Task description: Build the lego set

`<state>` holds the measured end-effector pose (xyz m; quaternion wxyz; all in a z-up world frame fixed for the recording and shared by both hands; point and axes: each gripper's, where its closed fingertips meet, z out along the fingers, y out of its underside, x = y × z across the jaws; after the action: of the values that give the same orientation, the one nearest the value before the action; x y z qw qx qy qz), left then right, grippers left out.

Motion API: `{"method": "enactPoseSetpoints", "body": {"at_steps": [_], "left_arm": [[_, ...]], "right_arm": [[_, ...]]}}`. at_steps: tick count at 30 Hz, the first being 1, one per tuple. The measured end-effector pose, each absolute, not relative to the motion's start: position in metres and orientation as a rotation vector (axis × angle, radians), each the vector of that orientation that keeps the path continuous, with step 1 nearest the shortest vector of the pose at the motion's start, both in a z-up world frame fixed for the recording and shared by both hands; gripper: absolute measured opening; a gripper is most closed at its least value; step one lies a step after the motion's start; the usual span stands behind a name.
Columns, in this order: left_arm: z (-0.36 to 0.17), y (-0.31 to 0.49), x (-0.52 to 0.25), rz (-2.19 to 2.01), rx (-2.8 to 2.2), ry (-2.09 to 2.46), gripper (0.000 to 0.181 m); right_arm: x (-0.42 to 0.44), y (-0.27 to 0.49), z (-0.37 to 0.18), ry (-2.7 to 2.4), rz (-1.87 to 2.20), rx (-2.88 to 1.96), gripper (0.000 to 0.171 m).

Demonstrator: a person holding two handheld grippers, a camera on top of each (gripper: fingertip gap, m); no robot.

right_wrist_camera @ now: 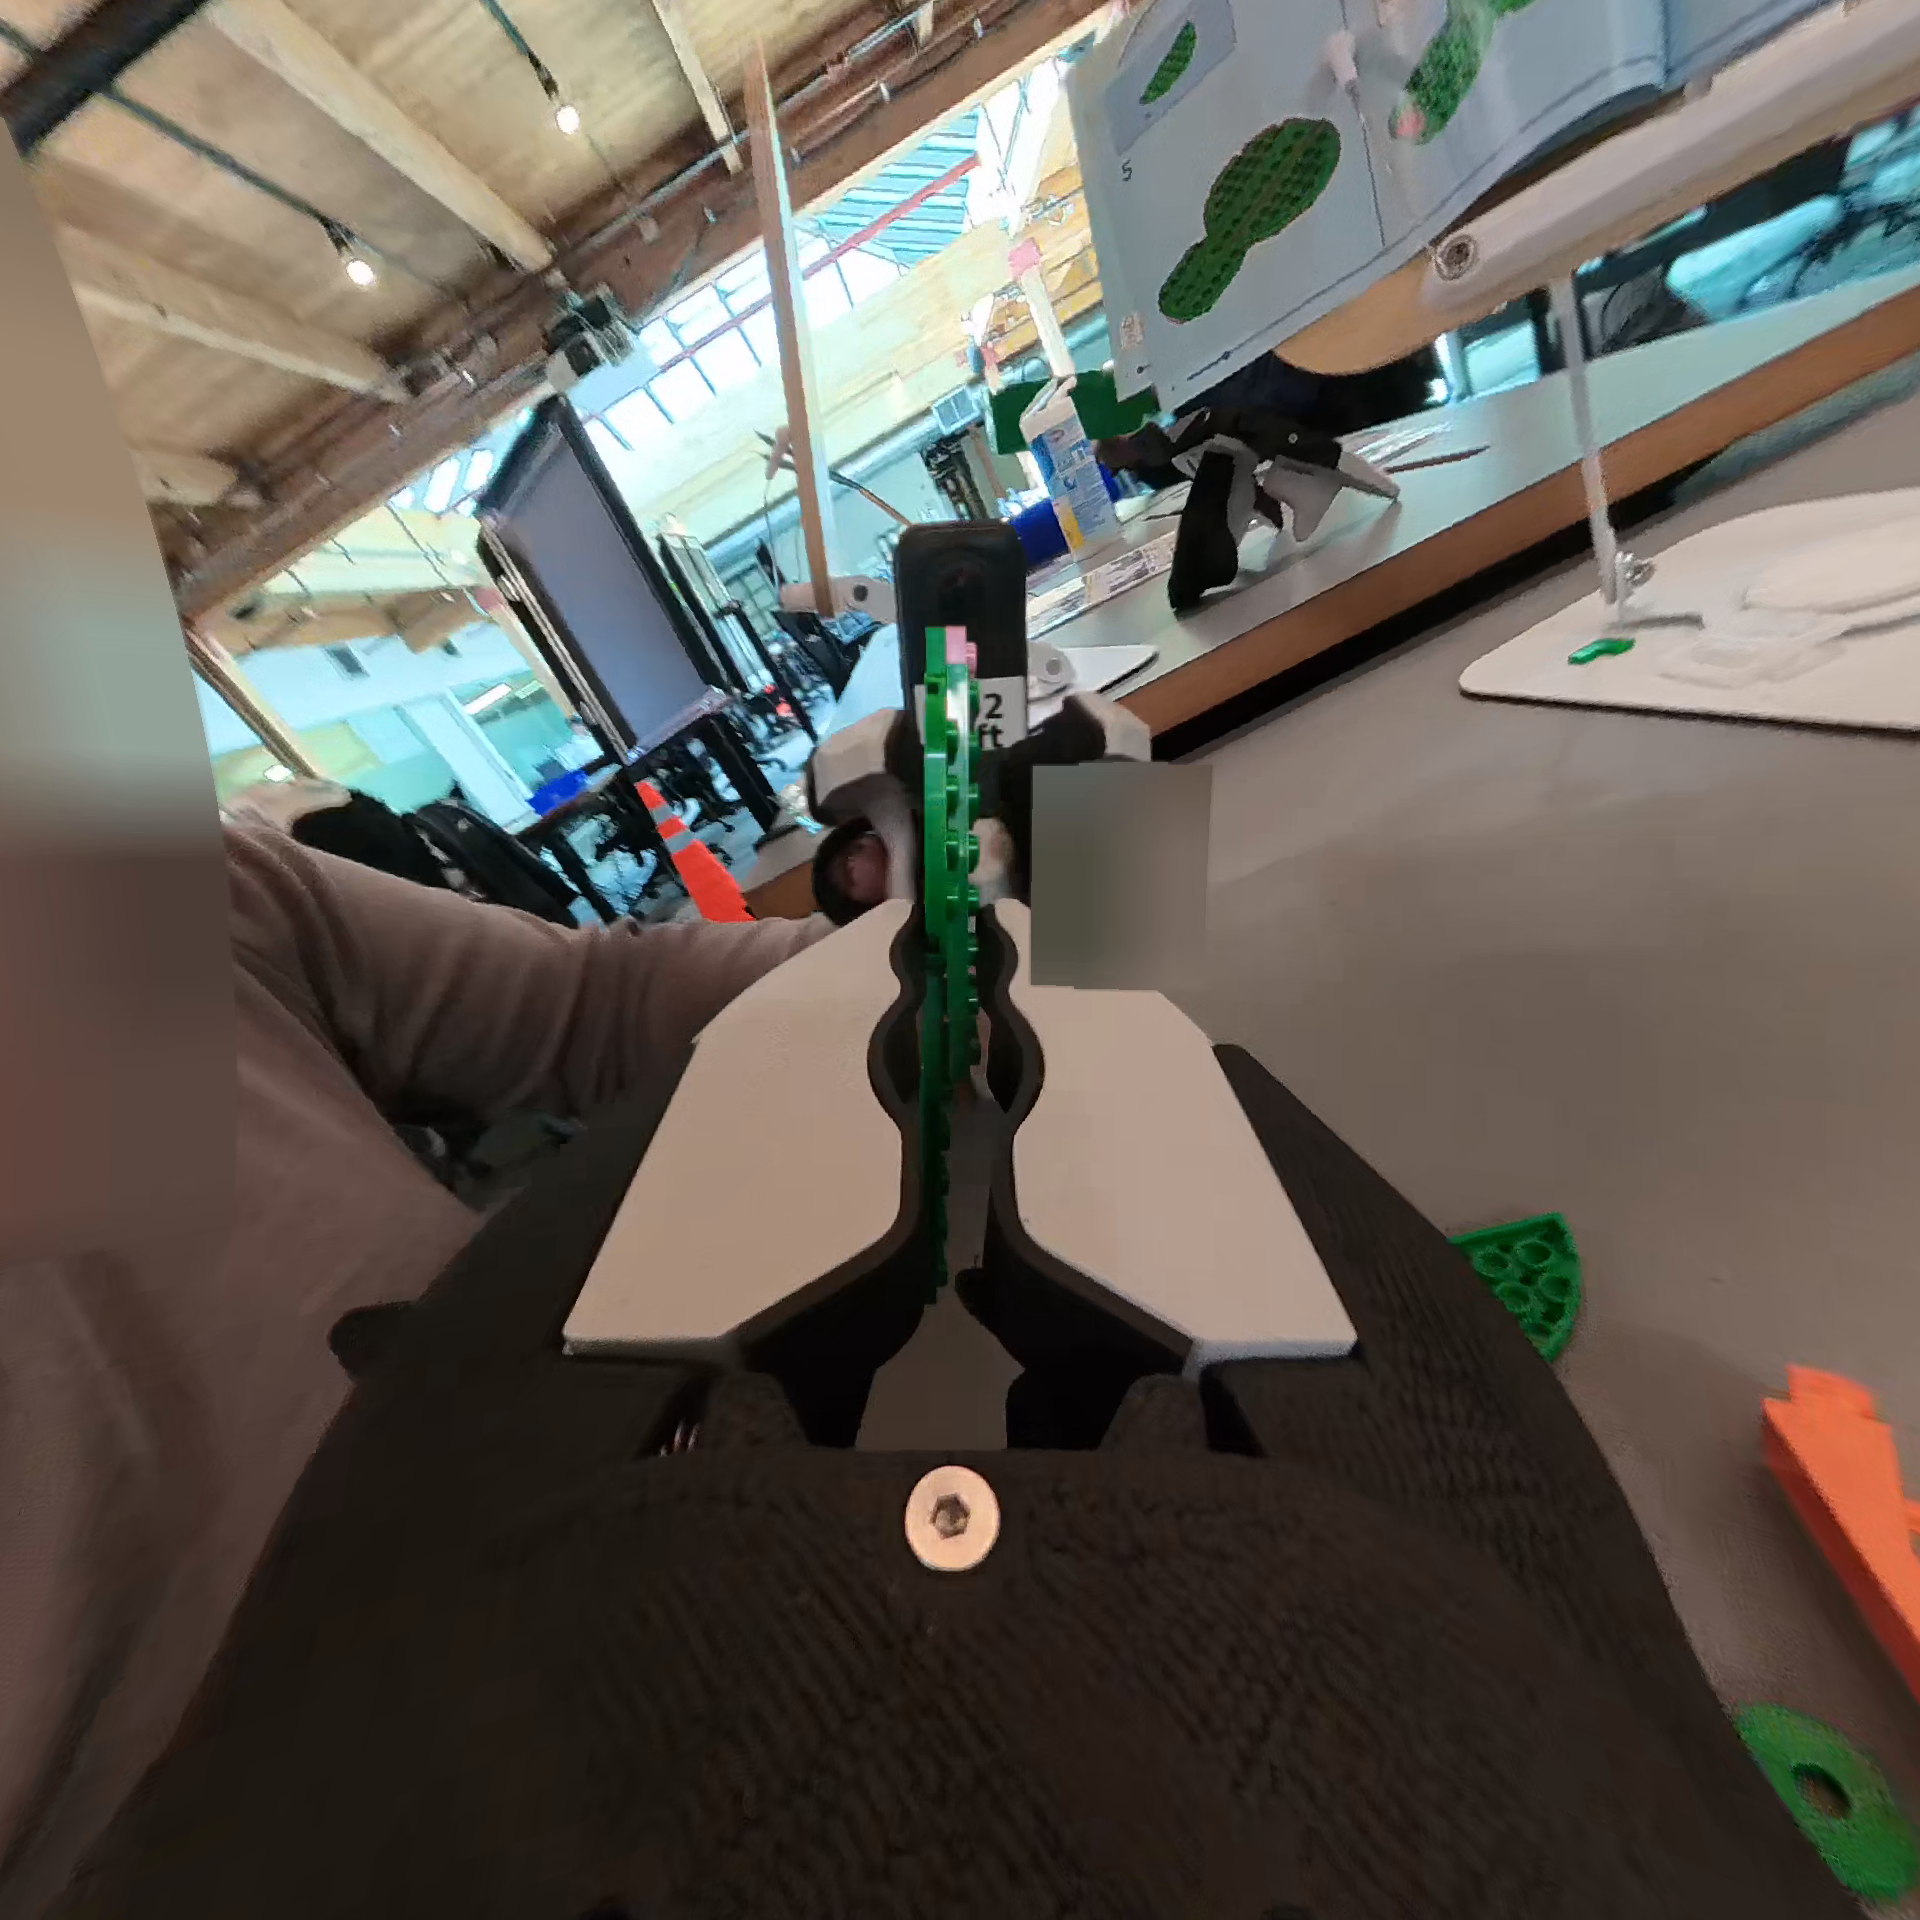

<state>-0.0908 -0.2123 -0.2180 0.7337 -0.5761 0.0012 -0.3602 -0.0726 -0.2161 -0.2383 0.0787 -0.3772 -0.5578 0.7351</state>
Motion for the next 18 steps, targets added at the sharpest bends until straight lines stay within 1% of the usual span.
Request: {"method": "enactPoseSetpoints", "body": {"at_steps": [4, 6, 7, 8, 9, 13, 18], "left_arm": [[-0.221, -0.211, -0.09, -0.793, -1.296, 0.009, 0.036], [-0.223, -0.21, -0.083, -0.81, -1.312, 0.034, 0.032], [-0.225, -0.209, -0.08, -0.805, -1.323, 0.047, 0.024], [-0.226, -0.21, -0.078, -0.791, -1.326, 0.069, 0.012], [-0.226, -0.209, -0.078, -0.768, -1.327, 0.069, 0.01], [-0.226, -0.209, -0.079, -0.78, -1.329, 0.058, 0.008], [-0.231, -0.206, -0.073, -0.796, -1.351, 0.067, 0.008]], "right_arm": [[-0.073, -0.214, -0.24, -1.655, 2.301, -1.212, 0.008], [-0.072, -0.215, -0.242, -1.671, 2.31, -1.228, 0.007], [-0.072, -0.216, -0.242, -1.682, 2.309, -1.225, 0.008], [-0.072, -0.217, -0.243, -1.691, 2.296, -1.228, 0.007], [-0.073, -0.217, -0.244, -1.689, 2.283, -1.225, 0.007], [-0.075, -0.216, -0.245, -1.687, 2.214, -1.192, 0.007], [-0.074, -0.219, -0.246, -1.706, 2.186, -1.163, 0.014]]}}
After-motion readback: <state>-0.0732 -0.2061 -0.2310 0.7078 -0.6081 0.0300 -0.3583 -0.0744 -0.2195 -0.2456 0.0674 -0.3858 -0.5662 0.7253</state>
